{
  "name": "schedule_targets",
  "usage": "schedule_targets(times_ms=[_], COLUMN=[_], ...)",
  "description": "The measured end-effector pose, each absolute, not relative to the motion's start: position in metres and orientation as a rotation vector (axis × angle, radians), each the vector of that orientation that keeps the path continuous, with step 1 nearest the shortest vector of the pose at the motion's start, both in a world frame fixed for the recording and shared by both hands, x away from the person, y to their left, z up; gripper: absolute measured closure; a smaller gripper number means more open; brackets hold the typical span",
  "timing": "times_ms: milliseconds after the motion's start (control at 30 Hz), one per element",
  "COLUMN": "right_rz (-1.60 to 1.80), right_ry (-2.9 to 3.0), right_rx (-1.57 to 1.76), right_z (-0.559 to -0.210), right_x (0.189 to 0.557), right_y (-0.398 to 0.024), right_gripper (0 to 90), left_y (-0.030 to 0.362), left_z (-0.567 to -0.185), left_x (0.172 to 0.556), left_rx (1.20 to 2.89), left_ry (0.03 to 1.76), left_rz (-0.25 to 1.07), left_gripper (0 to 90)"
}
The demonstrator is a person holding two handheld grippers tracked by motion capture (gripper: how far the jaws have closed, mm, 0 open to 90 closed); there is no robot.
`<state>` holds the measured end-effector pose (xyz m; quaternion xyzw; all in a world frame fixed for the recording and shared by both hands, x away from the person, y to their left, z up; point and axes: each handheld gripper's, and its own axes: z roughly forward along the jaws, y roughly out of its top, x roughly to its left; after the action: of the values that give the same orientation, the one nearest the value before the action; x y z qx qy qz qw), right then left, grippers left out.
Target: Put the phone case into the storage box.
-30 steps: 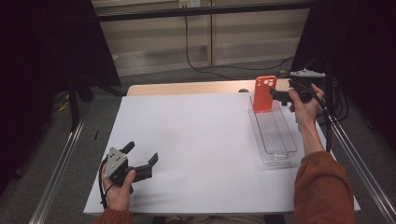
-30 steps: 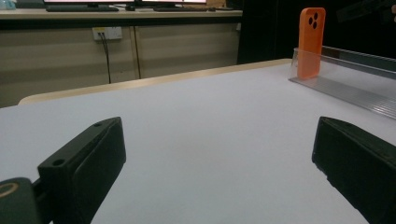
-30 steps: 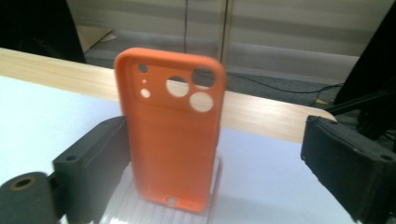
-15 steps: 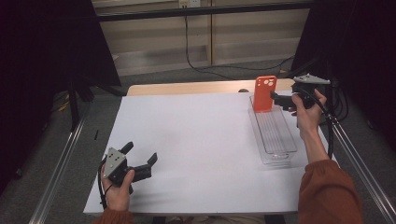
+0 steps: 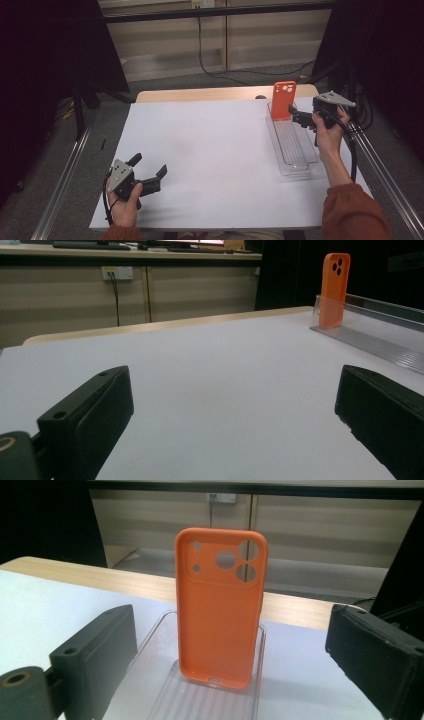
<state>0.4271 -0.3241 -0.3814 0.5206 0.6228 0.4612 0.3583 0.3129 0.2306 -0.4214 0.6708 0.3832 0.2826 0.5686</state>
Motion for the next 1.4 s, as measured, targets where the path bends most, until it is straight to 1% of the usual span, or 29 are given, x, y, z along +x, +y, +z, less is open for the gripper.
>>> schedule_targets(times_ms=[267,1000,1400], right_rz=[1.205,1.262,1.295], right_ry=[1.564,1.539,1.529], right_rx=[1.299,1.249,1.227], right_z=[-0.385,-0.383,-0.389], right_x=[0.408,0.348,0.323], right_y=[-0.321,-0.322,-0.322], right_gripper=[0.6,0.0,0.0], left_y=[0.231,0.231,0.232], left_z=[-0.420,-0.421,-0.421], left_x=[0.309,0.306,0.305], left_rx=[1.576,1.590,1.583], left_ry=[0.901,0.910,0.921], left_rz=[0.689,0.685,0.691], left_gripper=[2.3,2.5,2.5])
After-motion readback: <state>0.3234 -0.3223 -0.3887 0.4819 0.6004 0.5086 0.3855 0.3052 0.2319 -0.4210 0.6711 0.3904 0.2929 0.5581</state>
